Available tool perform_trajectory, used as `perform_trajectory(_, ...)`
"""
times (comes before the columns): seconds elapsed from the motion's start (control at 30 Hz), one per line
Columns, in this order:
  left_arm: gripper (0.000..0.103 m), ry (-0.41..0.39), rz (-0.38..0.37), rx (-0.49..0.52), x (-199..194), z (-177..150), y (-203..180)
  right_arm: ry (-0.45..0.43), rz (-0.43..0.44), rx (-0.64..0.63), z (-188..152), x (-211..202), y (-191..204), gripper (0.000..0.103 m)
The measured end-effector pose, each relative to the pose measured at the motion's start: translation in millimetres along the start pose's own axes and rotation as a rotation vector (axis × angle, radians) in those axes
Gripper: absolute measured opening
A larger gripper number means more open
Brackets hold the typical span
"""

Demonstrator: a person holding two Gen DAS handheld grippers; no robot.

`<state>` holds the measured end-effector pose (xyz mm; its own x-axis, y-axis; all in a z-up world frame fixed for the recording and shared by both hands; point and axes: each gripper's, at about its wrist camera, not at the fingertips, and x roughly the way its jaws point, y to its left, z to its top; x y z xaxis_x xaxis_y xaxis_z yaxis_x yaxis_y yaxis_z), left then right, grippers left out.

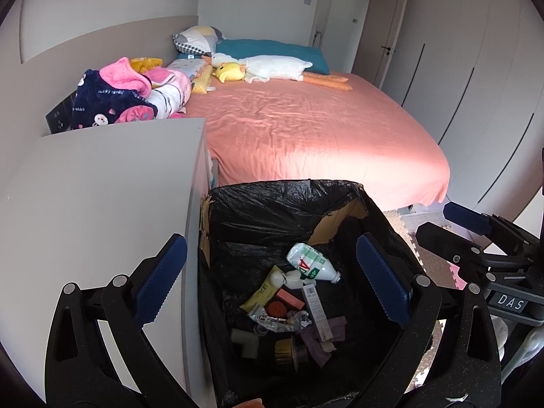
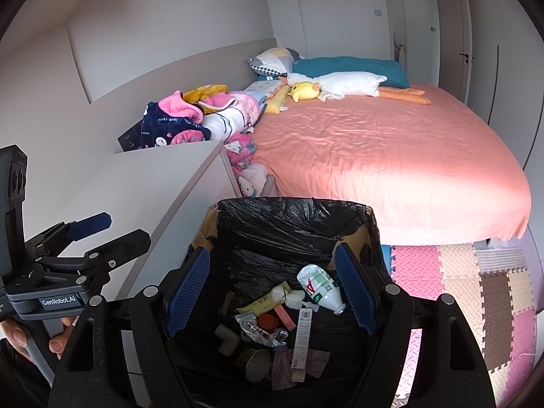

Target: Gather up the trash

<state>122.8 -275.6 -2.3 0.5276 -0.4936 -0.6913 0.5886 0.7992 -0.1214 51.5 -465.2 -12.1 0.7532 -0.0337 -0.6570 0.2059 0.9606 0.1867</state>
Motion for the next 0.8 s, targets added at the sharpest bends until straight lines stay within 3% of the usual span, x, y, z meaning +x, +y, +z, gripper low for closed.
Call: perform_trajectory(0.8, 0.096, -0.017, -0.008, 0.018, 0.7, -0.4, -2.9, -0.018, -0.016, -0.023, 0.2, -3.8, 3.6, 0.076)
